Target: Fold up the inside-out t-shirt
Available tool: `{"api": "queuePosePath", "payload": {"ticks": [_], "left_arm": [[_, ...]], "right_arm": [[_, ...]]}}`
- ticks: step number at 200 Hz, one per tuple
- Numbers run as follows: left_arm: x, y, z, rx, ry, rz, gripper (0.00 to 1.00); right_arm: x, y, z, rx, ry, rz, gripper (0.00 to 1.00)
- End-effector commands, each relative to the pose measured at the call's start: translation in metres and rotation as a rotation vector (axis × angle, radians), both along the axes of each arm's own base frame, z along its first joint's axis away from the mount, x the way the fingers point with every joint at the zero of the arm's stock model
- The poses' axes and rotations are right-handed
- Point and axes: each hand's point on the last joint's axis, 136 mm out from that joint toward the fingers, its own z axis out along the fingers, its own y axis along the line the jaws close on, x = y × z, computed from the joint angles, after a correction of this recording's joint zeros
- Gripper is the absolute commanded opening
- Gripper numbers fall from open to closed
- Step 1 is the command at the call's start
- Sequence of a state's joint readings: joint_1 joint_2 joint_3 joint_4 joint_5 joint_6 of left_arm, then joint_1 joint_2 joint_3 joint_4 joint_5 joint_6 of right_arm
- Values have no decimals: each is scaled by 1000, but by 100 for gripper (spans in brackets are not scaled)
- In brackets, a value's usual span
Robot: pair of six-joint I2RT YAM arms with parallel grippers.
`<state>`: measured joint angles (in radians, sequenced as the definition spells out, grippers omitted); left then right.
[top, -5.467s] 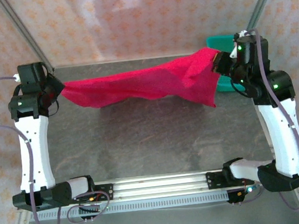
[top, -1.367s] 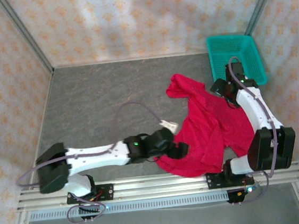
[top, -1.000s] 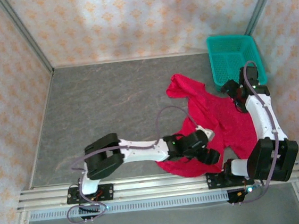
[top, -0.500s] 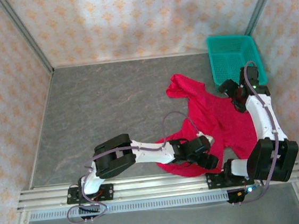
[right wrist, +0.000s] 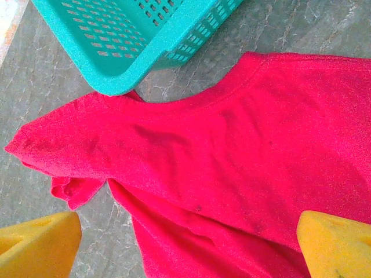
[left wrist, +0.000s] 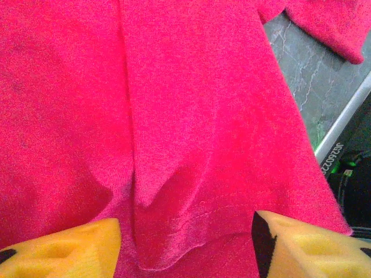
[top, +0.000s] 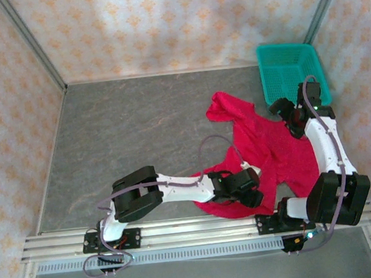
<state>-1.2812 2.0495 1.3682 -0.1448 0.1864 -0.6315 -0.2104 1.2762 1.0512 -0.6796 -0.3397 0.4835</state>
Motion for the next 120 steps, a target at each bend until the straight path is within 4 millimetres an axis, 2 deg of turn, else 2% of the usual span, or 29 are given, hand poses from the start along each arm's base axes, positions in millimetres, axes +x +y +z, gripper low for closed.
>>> {"api": "queuePosePath", "payload": {"ticks": [1,20,34,72,82,89,97,106,120], "left_arm": [[-3,-11,-1,-35,31,2,58],[-5,-13,-12,-33,53,10,57],[-5,-13,-17,-22,56,12,51],[0,-8,-13,10,22,12,39],[0,-8,-12,19,15,6,30],[0,-7,-13,28,13,0,20],[1,-6,-9,37,7,-7,0],[2,-4,-2,49,-3,-11,0],[8,5,18,64,-48,-10,0]], "right_arm": [[3,-2,1,4,-13,-6,96],[3,-2,2,5,-14,-7,95],[4,-1,2,5,-18,-6,95],[4,-1,3,9,-20,-4,95],[4,-1,3,10,-18,-5,95],[4,0,4,9,-22,-3,94],[4,0,4,10,-24,-3,94],[5,1,5,16,-28,1,92],[9,9,7,30,-47,29,86]]}}
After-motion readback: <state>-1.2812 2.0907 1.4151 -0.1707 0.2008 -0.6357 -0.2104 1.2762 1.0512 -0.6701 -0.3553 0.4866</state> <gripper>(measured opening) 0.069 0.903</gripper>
